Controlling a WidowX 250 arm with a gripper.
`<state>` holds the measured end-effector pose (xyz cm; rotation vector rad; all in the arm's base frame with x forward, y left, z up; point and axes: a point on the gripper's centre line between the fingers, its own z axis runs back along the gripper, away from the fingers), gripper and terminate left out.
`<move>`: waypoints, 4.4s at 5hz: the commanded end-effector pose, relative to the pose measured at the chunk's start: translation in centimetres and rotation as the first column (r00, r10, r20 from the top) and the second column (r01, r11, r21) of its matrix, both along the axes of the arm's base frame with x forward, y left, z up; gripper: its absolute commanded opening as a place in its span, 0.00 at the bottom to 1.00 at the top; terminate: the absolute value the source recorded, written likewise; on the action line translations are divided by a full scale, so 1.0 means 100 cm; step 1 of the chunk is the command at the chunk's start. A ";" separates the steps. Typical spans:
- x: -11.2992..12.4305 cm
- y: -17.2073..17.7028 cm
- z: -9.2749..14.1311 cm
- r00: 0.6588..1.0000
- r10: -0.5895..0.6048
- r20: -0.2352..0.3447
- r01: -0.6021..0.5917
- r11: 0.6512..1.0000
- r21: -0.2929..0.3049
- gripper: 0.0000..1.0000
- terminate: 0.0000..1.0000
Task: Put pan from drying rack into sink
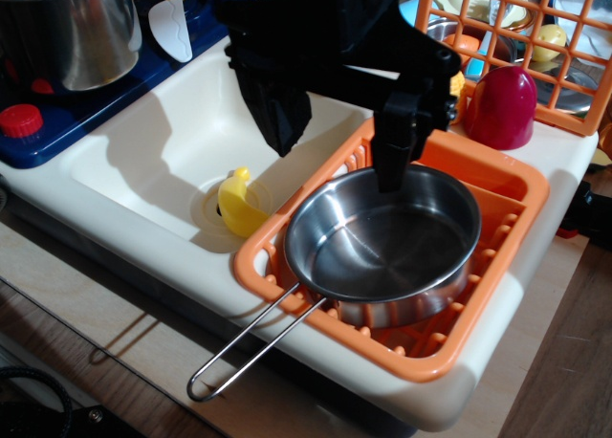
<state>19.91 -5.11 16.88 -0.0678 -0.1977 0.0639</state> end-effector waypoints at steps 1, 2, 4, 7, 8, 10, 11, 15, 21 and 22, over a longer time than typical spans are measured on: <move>0.000 0.000 0.000 1.000 0.000 0.000 0.000 1.000 0.000 1.00 0.00; 0.014 -0.013 0.008 0.999 0.018 -0.031 -0.019 0.999 -0.032 1.00 0.00; 0.032 -0.045 -0.006 0.998 0.052 -0.026 -0.054 0.996 -0.067 1.00 0.00; 0.033 -0.063 -0.037 0.997 0.076 -0.010 -0.077 0.993 -0.092 1.00 0.00; 0.028 -0.063 -0.039 0.997 0.076 -0.001 -0.076 0.994 -0.084 1.00 0.00; 0.025 -0.064 -0.052 0.996 0.083 0.010 -0.082 0.992 -0.101 0.00 0.00; 0.025 -0.063 -0.050 0.996 0.083 0.006 -0.082 0.992 -0.097 0.00 0.00; 0.027 -0.016 0.007 0.999 0.018 -0.047 -0.018 1.000 0.000 0.00 0.00; 0.036 0.076 -0.044 0.975 -0.187 0.121 0.183 0.982 0.046 1.00 0.00; 0.036 0.076 -0.044 0.975 -0.187 0.121 0.183 0.982 0.046 1.00 1.00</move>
